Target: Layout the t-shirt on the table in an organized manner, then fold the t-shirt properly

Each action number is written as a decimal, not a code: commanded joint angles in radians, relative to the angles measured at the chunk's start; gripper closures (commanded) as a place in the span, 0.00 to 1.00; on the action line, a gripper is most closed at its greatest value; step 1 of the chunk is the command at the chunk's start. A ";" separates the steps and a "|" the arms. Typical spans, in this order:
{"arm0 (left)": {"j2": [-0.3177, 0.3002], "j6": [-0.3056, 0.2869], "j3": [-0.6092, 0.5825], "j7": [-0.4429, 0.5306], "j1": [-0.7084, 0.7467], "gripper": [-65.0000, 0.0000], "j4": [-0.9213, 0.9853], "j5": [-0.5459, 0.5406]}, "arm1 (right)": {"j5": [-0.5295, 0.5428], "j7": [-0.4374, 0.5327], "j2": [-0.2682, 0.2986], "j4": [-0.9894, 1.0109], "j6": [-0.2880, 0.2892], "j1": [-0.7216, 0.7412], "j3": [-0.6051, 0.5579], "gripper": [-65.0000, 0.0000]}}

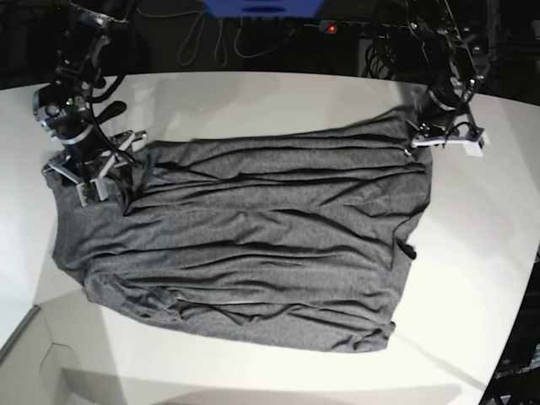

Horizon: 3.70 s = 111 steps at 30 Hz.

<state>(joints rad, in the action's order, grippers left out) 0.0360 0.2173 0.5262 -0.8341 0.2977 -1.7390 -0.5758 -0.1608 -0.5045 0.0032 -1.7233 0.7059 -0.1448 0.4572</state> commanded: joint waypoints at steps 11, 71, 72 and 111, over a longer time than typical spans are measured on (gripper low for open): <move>-0.002 -0.003 0.004 0.008 0.018 1.00 -0.190 -0.010 | 0.011 0.020 -0.042 -0.057 -0.008 0.009 0.004 0.43; -0.074 -0.008 0.165 -0.001 0.013 1.00 -0.261 -0.189 | 0.010 0.025 -0.067 -0.241 -0.008 -0.131 -0.057 1.00; -0.074 -0.008 0.168 -0.001 0.028 1.00 -0.261 -0.195 | 0.010 0.027 -0.067 -0.249 -0.008 -0.144 -0.057 1.00; -0.098 -0.008 0.102 -0.001 0.226 1.00 -0.171 -0.272 | 0.007 0.027 -0.067 -0.223 -0.008 -0.402 0.005 1.00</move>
<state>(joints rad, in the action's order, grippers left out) -0.0513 0.2150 0.6254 -0.8459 0.5201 -1.8950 -0.8394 -0.1577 -0.4923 -0.0673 -1.9331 0.7029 -0.5430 0.4587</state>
